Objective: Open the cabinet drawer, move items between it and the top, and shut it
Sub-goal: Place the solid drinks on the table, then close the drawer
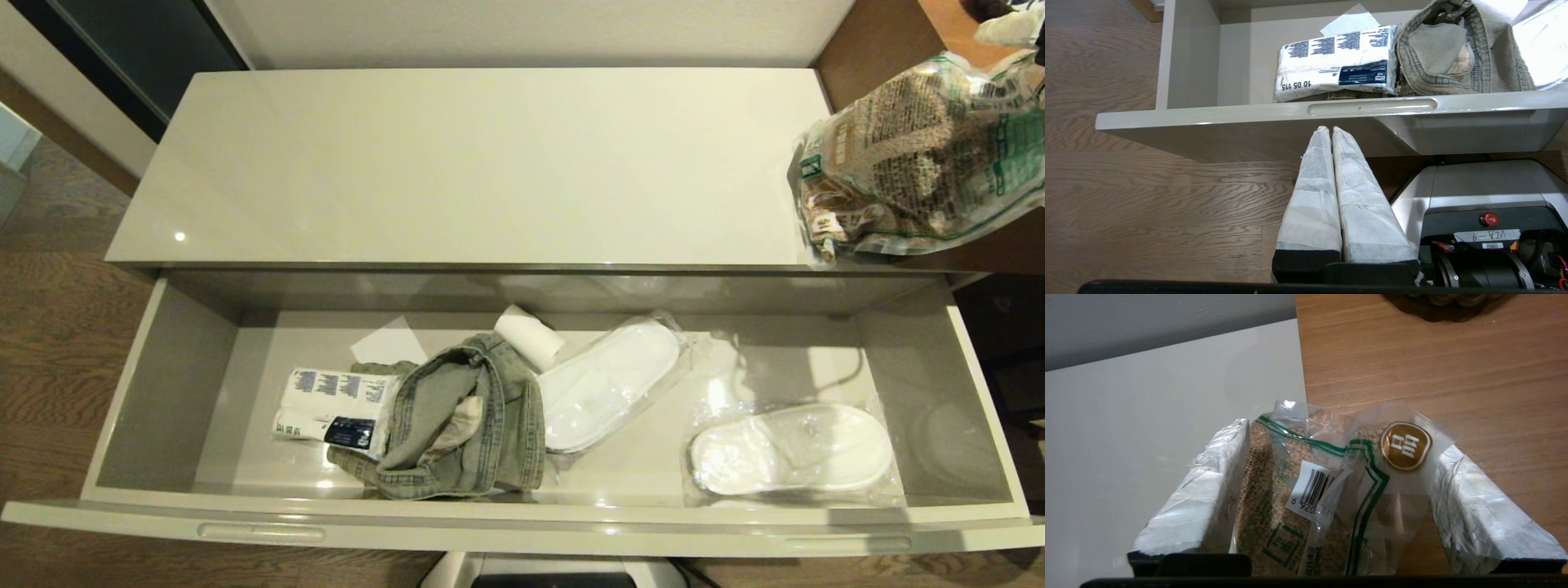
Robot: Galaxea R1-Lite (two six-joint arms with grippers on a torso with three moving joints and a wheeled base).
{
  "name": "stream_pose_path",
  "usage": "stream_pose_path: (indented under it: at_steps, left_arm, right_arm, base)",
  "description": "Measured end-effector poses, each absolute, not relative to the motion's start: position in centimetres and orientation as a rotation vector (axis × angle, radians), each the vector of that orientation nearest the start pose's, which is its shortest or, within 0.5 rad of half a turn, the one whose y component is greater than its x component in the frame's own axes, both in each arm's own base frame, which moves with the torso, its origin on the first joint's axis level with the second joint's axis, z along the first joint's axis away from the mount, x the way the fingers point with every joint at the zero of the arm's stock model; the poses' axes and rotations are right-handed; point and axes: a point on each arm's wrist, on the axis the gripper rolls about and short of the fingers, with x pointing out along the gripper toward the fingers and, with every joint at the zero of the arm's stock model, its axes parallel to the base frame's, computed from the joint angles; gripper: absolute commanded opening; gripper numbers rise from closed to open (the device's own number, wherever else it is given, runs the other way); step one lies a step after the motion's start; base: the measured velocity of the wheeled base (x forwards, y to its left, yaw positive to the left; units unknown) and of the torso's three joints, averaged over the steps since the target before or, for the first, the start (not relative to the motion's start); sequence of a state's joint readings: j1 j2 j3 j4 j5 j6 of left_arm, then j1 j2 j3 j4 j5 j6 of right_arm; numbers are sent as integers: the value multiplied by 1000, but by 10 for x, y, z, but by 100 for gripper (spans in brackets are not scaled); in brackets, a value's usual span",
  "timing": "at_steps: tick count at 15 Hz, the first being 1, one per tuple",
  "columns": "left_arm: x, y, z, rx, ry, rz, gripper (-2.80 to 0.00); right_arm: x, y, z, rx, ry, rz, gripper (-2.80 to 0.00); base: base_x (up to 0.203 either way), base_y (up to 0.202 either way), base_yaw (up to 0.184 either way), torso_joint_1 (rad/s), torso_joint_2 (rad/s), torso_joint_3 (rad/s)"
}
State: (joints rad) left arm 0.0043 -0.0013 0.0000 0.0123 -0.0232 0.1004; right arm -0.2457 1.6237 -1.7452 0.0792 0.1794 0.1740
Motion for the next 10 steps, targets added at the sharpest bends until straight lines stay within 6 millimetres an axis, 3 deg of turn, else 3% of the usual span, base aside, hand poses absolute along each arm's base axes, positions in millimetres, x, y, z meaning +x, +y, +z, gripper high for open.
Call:
stream_pose_path:
  at_steps: [7,10]
  left_arm:
    - [-23,-1,74,100,10,-19,-280]
    - [-23,-1,74,101,11,-18,-280]
  right_arm:
    - [244,-62,420,146,-62,-59,0]
    - [203,-52,426,165,25,-47,0]
  base:
    - [0,0,0,0,0,0]
    - [0,0,0,0,0,0]
